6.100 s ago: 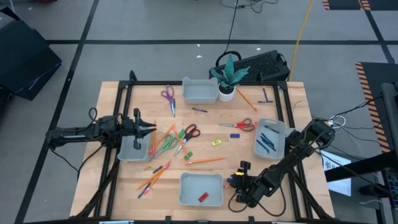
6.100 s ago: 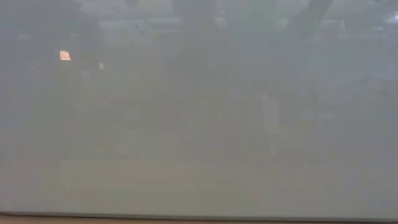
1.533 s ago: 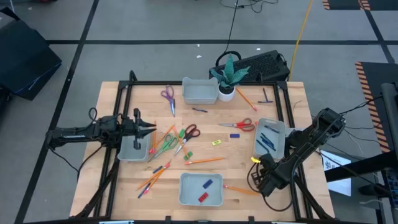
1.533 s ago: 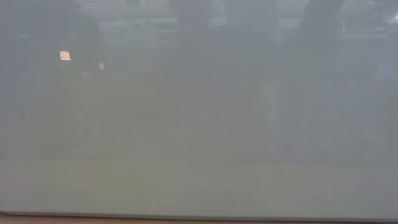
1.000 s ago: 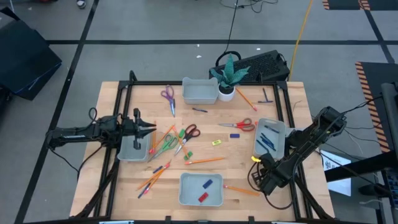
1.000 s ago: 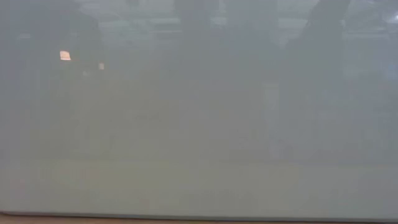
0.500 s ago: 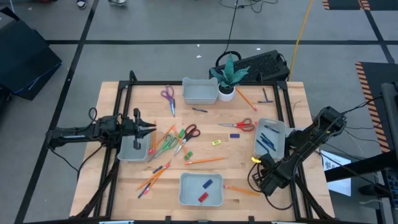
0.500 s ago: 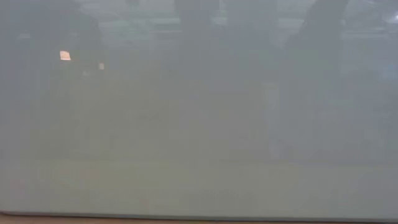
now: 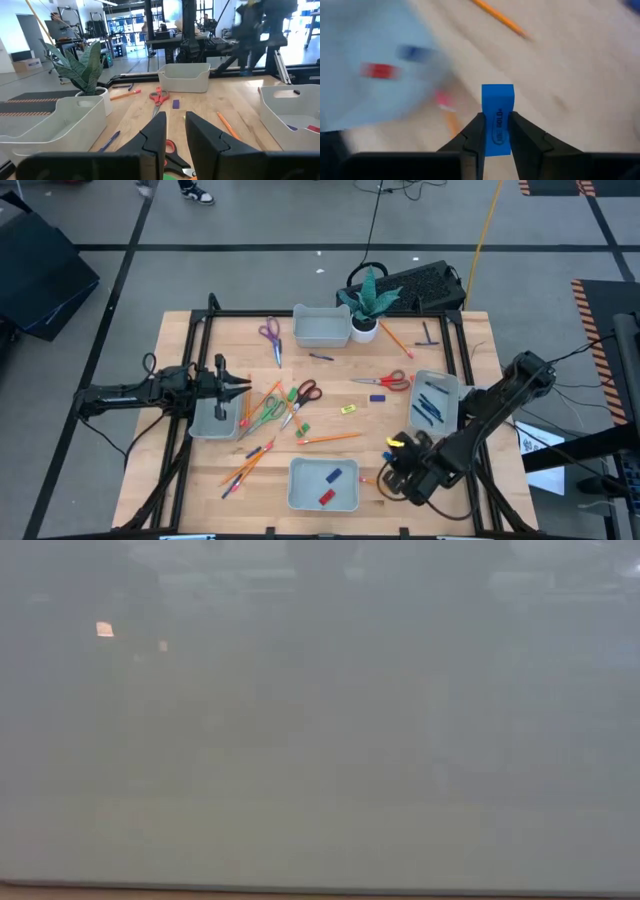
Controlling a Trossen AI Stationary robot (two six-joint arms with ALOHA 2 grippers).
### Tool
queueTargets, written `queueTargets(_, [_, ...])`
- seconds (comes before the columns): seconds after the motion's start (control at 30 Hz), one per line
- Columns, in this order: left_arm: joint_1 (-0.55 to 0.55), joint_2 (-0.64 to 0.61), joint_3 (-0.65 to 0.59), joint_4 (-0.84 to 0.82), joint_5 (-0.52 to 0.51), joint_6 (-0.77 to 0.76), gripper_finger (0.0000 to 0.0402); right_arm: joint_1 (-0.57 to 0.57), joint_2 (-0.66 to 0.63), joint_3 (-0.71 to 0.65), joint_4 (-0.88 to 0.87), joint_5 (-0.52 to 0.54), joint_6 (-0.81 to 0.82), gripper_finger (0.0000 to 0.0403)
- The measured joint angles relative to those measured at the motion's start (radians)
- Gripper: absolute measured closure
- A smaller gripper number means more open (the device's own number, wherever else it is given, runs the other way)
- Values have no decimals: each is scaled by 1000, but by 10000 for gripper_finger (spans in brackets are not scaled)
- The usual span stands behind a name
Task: Sort crayons/erasers/pens/pencils in bins
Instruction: Put the blue eraser into the bottom gray bin
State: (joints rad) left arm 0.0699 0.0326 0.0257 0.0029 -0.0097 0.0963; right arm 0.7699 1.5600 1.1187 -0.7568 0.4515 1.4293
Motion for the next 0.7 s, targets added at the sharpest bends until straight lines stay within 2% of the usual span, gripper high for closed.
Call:
queueTargets(0.13, [0, 0, 0, 0, 0, 0, 325, -45, -1, 62, 260, 77, -333, 338])
queueTargets(0.27, [0, 0, 0, 0, 0, 0, 325, -96, 21, 62, 580, 67, -646, 338])
queueTargets(0.33, [0, 0, 0, 0, 0, 0, 325, -120, 46, 62, 699, 28, -764, 338])
queueTargets(0.5, [0, 0, 0, -5, 0, 0, 325, -165, 157, 69, 913, -101, -901, 338])
queueTargets(0.7, [0, 0, 0, -1, 0, 0, 325, -183, 288, 172, 881, -201, -972, 338])
